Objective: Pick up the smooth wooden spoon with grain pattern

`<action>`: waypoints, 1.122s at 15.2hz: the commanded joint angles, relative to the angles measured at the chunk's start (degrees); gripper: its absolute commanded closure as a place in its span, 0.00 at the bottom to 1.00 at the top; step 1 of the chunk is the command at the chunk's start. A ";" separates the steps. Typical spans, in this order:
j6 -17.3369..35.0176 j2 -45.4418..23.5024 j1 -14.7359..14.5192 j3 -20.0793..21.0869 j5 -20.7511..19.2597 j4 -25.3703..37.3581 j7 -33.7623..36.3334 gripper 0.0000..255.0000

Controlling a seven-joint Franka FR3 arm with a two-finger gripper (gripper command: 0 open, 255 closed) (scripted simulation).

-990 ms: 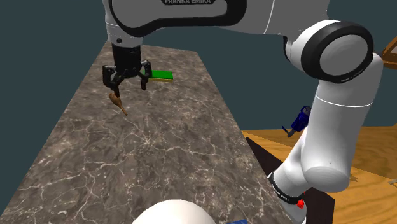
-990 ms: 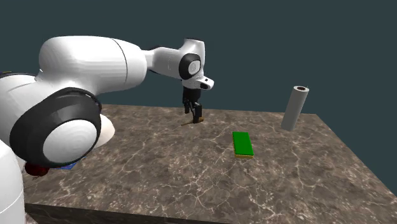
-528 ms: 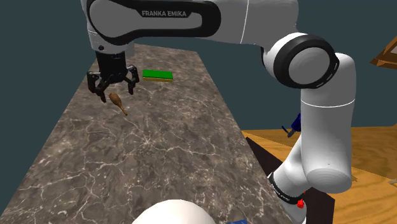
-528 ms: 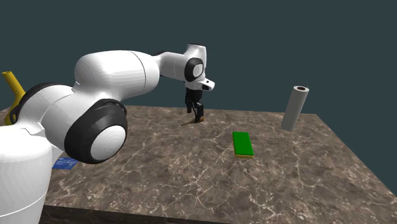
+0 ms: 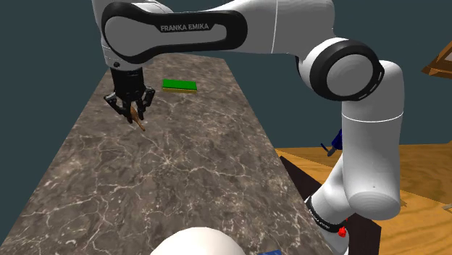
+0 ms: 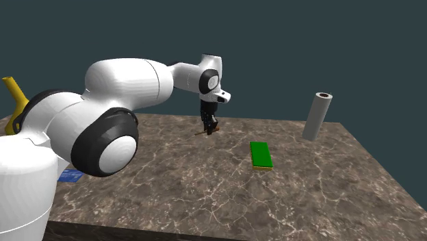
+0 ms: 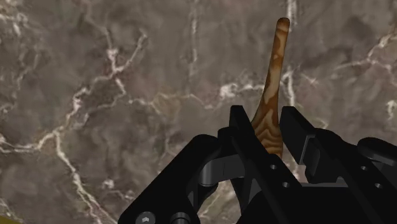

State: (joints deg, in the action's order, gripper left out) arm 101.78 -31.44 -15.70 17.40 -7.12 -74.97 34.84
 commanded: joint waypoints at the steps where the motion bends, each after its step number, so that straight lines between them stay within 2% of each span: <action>1: 0.06 0.01 0.01 0.00 0.00 -0.06 0.00 1.00; 7: 0.04 -0.11 -0.03 -0.01 -0.03 0.07 0.01 1.00; 17: -7.72 -0.18 -0.73 0.14 0.06 7.97 -0.13 1.00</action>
State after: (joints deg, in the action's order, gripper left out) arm 95.05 -31.46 -16.31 17.54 -7.03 -68.14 34.72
